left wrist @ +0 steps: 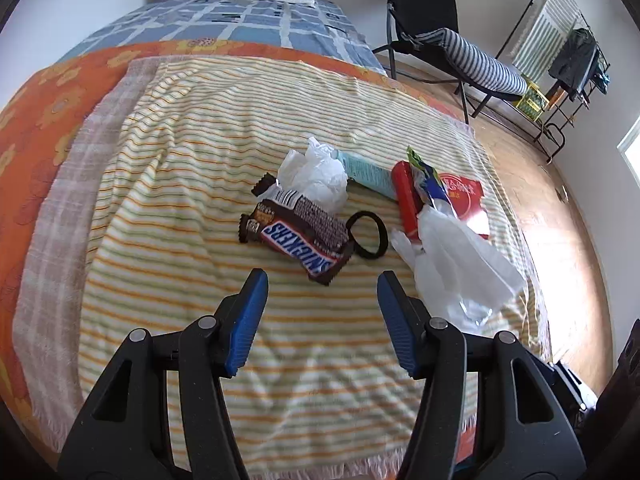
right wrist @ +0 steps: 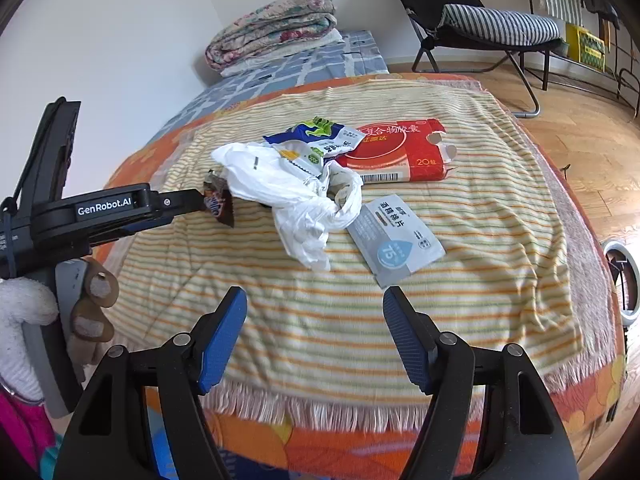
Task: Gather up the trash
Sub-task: 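Grasp the Snickers wrapper with the left tool while the right tool grasps the white plastic bag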
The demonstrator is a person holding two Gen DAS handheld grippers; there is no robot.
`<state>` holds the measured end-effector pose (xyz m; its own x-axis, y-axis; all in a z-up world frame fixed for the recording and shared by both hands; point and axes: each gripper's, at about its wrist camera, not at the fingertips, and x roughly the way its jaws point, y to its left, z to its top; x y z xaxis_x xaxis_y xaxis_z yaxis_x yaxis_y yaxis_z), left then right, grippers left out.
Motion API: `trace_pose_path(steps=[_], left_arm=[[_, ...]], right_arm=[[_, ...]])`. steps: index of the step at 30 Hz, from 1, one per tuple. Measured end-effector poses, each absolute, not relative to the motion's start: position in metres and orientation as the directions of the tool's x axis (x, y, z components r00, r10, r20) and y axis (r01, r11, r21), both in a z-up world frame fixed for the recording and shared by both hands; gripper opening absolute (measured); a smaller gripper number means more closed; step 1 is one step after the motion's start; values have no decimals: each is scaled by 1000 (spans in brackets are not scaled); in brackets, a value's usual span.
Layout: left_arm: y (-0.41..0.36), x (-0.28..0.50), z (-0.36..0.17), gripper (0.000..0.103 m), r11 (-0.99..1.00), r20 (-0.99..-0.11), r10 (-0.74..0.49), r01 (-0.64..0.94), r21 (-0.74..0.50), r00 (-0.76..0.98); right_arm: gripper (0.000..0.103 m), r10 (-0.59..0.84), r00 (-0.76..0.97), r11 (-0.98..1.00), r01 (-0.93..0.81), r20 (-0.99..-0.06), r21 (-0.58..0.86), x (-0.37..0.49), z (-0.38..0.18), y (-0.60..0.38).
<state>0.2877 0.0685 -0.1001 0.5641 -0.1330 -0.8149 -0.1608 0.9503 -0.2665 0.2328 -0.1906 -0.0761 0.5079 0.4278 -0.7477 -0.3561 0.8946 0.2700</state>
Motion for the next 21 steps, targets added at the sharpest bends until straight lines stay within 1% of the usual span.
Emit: trace_pose_path(steps=[6,15,19,20,21], left_arm=[[66,312,-116,59,959,-835,-97,-173,-223,541],[76,323,-132,57,954,-849,-87,-202,-221,520],[84,321,-132,37,950,-847,-95,-208,-235,522],[85,321,-133,33,950,-848,-98,-206,-236,521],[87,321,-133,33,949,-849,-99,-206,-237,519]], right_arm=[[70,428,501,895,-350,-752,277,251,-89,-182],[70,431,494,896,-332,-755,294,270,-100,-172],[70,447,484,891,-314,-753,327,281,-103,-168],[70,448,483,891,-312,-752,330,283,-103,-167],[70,448,483,891,-311,-752,331,285,-103,-165]])
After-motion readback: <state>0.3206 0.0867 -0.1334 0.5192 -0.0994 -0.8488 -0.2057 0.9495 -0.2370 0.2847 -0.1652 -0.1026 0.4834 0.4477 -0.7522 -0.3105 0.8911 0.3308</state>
